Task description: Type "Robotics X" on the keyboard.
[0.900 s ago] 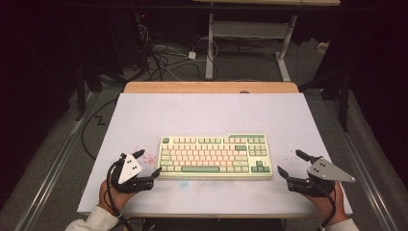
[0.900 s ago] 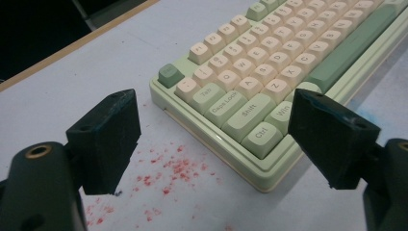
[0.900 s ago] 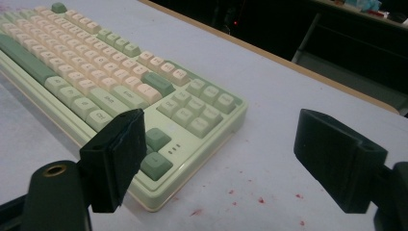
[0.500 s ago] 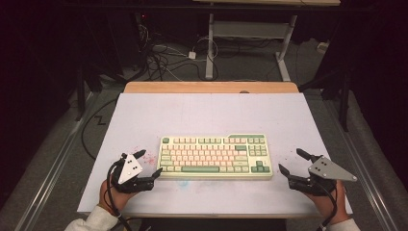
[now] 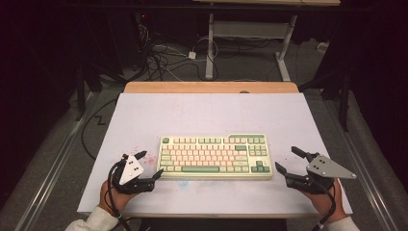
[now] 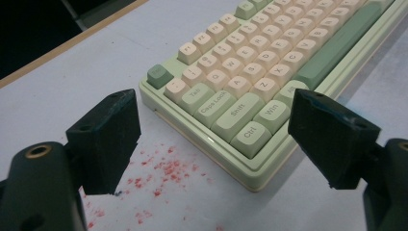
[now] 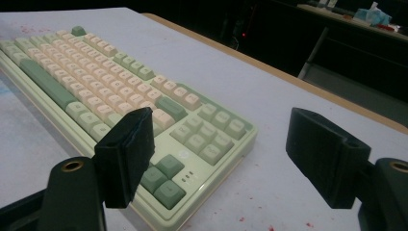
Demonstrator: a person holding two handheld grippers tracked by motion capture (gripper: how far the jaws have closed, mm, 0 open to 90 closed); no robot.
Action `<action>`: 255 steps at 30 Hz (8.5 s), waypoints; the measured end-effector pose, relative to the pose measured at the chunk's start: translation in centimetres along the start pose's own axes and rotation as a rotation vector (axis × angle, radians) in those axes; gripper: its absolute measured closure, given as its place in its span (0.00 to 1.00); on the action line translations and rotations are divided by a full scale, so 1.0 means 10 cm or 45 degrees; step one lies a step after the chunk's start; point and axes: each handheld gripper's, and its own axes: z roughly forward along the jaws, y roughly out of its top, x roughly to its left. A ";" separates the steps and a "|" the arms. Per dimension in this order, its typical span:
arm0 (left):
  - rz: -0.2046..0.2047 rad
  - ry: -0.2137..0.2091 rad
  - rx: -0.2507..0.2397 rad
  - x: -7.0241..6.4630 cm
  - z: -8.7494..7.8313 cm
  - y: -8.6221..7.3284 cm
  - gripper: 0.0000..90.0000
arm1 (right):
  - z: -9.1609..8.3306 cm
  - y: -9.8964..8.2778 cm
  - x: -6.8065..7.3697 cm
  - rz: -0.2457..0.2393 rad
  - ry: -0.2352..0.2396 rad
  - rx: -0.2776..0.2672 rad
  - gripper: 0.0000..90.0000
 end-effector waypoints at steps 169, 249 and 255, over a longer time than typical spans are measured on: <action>0.135 -0.140 0.025 -0.01 0.42 0.63 0.97 | 0.72 0.32 0.32 -0.124 0.267 0.245 1.00; 0.050 -0.157 0.152 -0.01 0.11 -0.02 0.96 | 1.81 0.58 0.86 -0.323 0.357 0.498 1.00; 0.054 -0.155 0.157 -0.02 0.11 -0.02 0.96 | 1.73 0.62 0.85 -0.298 0.361 0.440 1.00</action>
